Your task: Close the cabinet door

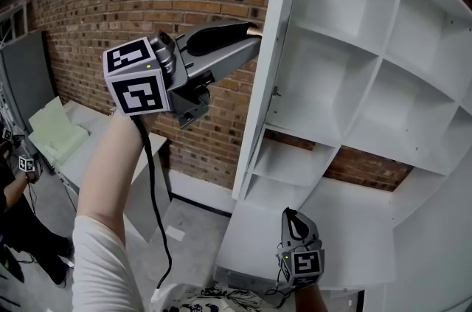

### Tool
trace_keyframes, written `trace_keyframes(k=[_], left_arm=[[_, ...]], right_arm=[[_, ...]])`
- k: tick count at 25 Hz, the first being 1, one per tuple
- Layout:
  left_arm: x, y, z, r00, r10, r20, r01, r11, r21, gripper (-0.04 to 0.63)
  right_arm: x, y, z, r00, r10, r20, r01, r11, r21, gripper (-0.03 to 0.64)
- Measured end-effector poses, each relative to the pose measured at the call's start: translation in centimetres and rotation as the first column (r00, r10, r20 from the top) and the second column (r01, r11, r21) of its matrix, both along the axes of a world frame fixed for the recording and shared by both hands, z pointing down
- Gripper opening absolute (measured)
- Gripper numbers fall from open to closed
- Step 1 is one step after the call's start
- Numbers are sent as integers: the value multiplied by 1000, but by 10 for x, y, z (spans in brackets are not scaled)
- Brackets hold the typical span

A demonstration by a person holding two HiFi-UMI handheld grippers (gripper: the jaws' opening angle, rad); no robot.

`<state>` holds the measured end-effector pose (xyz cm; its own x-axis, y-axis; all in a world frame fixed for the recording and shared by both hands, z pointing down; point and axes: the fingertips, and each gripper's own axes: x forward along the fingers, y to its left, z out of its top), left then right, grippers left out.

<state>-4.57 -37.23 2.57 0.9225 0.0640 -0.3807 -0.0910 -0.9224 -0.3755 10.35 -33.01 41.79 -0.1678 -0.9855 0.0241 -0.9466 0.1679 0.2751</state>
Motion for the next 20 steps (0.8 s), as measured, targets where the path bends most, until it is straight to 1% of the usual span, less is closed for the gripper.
trace_keyframes(k=[4,8,10,13,18,20], left_arm=[[13,9,-3,1000,17,10,-18,999,29,109],[27,15,-4,1000,22,9,-23,998,60,106],[33,18,-4,1000,10,9,-11,997,77,104],[46,22,-4,1000,-13,1,13,997,80,103],[70,29,-3,996,-87,-12,87,992,93,103],[79,32,-2,994,-106,-14,107,990,89,103]], right_arm=[[8,-2,2,1000,19,3,-19,1000,-1,5],[18,-4,-1,999,43,25,-43,999,10,3],[27,-3,0,998,53,42,-54,998,19,5],[47,-2,-8,995,75,63,-78,996,51,5],[82,-7,-27,989,99,107,-109,990,92,4],[97,-7,-31,990,98,104,-108,990,94,5]])
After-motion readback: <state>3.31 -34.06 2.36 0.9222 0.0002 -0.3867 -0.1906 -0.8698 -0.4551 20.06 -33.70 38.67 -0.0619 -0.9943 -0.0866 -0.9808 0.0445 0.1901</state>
